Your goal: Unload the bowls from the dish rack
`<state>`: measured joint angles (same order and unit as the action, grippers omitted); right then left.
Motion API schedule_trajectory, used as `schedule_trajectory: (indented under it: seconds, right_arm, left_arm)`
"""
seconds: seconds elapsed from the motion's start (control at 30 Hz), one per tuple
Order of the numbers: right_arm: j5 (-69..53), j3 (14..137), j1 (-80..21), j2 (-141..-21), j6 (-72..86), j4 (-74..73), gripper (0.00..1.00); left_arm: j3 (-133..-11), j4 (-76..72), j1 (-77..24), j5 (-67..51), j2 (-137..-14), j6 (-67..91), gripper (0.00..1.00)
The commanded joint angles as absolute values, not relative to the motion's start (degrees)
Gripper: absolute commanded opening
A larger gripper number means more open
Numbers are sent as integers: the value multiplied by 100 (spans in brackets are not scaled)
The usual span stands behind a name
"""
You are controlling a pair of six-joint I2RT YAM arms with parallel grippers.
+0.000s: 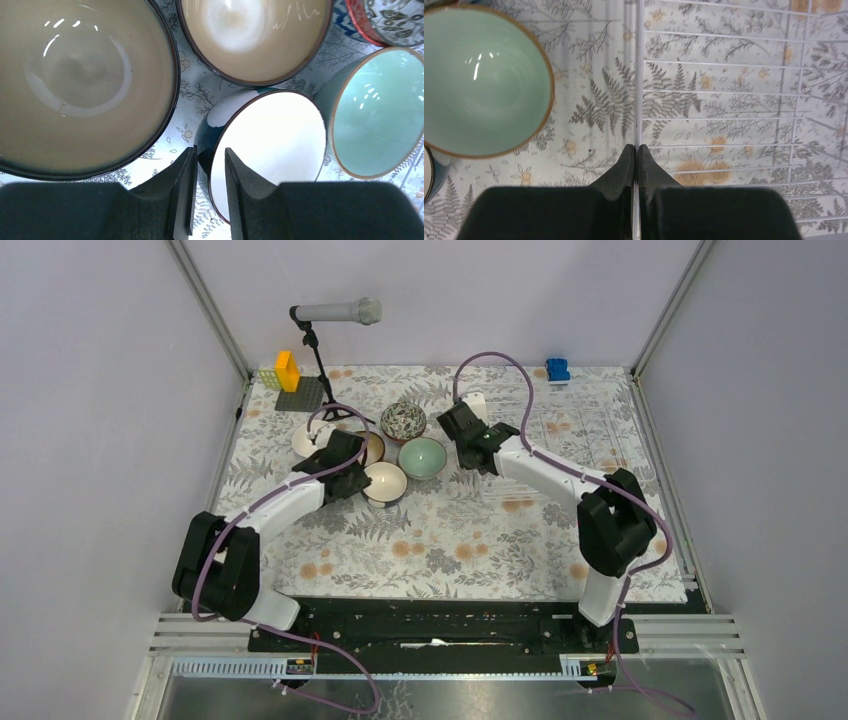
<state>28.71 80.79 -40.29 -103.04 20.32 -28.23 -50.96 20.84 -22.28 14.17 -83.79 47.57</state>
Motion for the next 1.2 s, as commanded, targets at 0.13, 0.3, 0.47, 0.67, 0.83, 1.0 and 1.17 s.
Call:
schedule_trajectory:
  seconds: [0.13, 0.3, 0.47, 0.67, 0.83, 1.0, 1.17]
  right_arm:
    - [3494, 9048, -3770, -10554, 947, -2294, 0]
    - [3580, 9320, -3732, -10840, 390, -1656, 0]
    - [3389, 9876, -3683, -11339, 143, -1464, 0]
    - [3196, 10203, -3683, -11812, -374, -912, 2]
    - [3211, 10801, -3689, -12221, -481, -916, 16]
    - [3128, 11025, -3684, -12132, -360, -1088, 72]
    - [3196, 10188, -3683, -11282, -265, -738, 82]
  left_arm:
    - [-4947, 1834, -2206, 1480, -7777, 4734, 32]
    - [-4804, 1816, -2206, 1479, -7435, 4780, 35]
    - [-4614, 1797, -2205, 1470, -6970, 4777, 37]
    - [-4469, 1885, -2205, 1584, -6522, 4693, 39]
    - [-4431, 1898, -2205, 1617, -6261, 4594, 40]
    - [-4378, 1788, -2203, 1531, -6143, 4472, 42]
    - [-4338, 1655, -2203, 1357, -6051, 4212, 44]
